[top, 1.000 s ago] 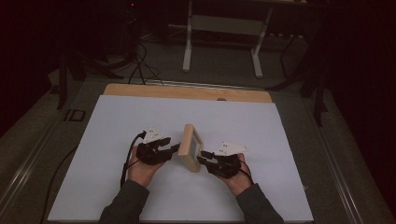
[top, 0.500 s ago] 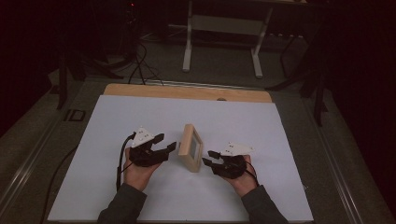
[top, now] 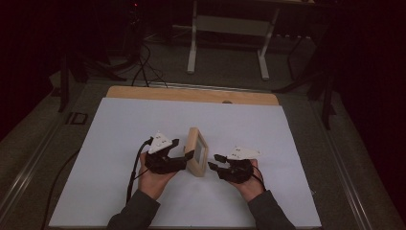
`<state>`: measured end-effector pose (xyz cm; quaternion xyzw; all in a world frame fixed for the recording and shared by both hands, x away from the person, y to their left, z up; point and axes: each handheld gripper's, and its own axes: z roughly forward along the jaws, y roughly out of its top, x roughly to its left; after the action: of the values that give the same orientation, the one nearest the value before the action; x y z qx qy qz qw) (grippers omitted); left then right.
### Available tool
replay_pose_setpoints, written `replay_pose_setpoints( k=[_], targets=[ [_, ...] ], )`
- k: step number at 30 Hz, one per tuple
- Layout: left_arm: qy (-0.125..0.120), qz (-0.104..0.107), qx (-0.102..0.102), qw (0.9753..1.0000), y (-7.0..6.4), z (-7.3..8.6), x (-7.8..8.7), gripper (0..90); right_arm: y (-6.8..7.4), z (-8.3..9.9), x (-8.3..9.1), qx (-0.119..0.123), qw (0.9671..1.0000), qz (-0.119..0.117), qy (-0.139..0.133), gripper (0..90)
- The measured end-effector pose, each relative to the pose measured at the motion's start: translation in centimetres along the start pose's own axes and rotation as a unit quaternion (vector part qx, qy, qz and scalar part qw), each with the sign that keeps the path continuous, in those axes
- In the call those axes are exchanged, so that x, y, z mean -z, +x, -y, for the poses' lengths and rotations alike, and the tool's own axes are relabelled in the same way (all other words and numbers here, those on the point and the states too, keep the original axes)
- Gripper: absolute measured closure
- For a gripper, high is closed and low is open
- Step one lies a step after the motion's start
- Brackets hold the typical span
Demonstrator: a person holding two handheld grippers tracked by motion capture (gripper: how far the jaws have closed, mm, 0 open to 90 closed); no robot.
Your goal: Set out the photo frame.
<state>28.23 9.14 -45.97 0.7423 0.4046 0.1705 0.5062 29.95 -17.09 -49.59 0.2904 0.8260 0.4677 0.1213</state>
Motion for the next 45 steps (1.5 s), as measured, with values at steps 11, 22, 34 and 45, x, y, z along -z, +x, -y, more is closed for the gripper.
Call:
replay_pose_setpoints(
  k=[11,22,34,45],
  targets=[
    [0.030,-0.017,-0.002,0.9994,-0.8,0.8,-2.1,39.3,-0.3,0.0,0.3,-0.001,1.0000,0.000,-0.003,58.0],
    [0.034,-0.024,-0.005,0.9991,-0.9,0.7,-1.9,42.0,-0.3,0.0,0.3,-0.001,1.0000,0.000,-0.003,57.5],
    [0.041,-0.024,0.005,0.9988,-0.5,0.5,-1.5,48.2,-0.4,0.0,0.3,-0.002,1.0000,0.001,-0.005,57.3],
    [0.050,-0.017,0.000,0.9986,0.2,0.4,-1.2,51.8,-0.6,-0.1,0.3,-0.004,1.0000,0.002,-0.006,57.0]
  ],
)
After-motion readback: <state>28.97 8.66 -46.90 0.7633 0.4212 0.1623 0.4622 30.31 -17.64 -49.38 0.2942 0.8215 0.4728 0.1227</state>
